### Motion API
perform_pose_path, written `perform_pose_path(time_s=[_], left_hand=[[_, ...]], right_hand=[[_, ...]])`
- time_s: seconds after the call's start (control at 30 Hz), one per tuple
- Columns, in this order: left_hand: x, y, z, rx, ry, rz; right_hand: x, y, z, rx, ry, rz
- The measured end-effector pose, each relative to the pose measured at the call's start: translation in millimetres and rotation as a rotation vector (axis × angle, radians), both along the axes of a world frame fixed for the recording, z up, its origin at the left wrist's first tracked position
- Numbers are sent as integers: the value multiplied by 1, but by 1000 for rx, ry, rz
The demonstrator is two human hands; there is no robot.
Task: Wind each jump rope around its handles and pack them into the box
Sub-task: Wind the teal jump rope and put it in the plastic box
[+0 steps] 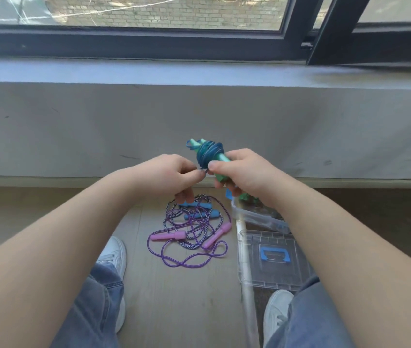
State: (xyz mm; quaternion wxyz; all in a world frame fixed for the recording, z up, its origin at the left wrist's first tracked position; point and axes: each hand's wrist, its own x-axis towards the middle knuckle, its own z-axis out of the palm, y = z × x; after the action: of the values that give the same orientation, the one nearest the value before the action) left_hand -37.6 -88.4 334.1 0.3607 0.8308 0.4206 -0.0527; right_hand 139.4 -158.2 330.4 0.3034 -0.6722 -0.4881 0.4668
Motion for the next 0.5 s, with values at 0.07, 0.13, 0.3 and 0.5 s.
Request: perform_pose_path(time_s=[0.07,0.13,0.3,0.5], left_hand=[[-2,0,3,13,12,1],[-2,0,3,2,17,-7],[-2,-4,1,166,60,-85],[-6,-1,0,430,-74,-111]], right_hand=[[-1,1,-3,-13,-112,-21],[-3,2,-5,-8,-213,-30],[-10,2,-12,13,-575,22],[-11,0,-21,-95,-692,198]])
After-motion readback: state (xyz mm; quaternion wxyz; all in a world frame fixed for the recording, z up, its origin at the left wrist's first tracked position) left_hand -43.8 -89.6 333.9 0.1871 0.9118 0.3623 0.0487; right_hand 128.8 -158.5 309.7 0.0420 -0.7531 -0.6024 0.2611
